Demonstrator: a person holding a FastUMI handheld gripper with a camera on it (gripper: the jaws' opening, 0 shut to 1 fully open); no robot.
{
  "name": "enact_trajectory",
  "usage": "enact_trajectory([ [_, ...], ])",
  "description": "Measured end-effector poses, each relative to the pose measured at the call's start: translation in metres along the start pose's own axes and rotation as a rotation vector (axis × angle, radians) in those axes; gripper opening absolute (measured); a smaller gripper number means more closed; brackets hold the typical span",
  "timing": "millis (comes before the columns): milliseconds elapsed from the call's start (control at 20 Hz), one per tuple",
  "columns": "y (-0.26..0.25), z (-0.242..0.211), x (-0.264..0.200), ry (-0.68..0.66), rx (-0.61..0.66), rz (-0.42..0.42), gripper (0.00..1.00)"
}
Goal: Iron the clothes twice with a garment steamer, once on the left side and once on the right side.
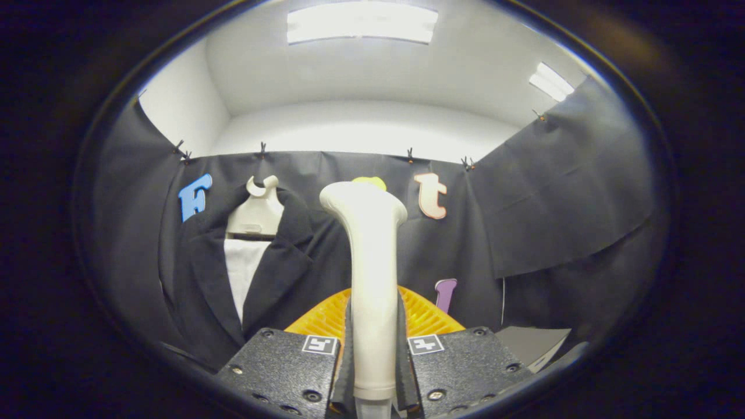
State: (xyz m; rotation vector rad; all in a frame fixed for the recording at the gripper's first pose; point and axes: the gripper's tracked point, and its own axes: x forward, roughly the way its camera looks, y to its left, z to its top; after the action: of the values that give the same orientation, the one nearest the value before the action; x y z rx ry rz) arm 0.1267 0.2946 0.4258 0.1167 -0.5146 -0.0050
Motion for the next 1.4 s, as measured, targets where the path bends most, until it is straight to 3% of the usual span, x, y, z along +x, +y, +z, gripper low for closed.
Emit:
enact_trajectory([
  [250, 0.032, 0.008, 0.026, -0.076, -0.037, 0.018, 0.31],
  [550, 0.041, -0.024, 0.03, -0.028, -0.059, 0.031, 0.31],
  [1400, 0.032, -0.116, -0.051, 0.195, -0.163, 0.072, 0.31],
])
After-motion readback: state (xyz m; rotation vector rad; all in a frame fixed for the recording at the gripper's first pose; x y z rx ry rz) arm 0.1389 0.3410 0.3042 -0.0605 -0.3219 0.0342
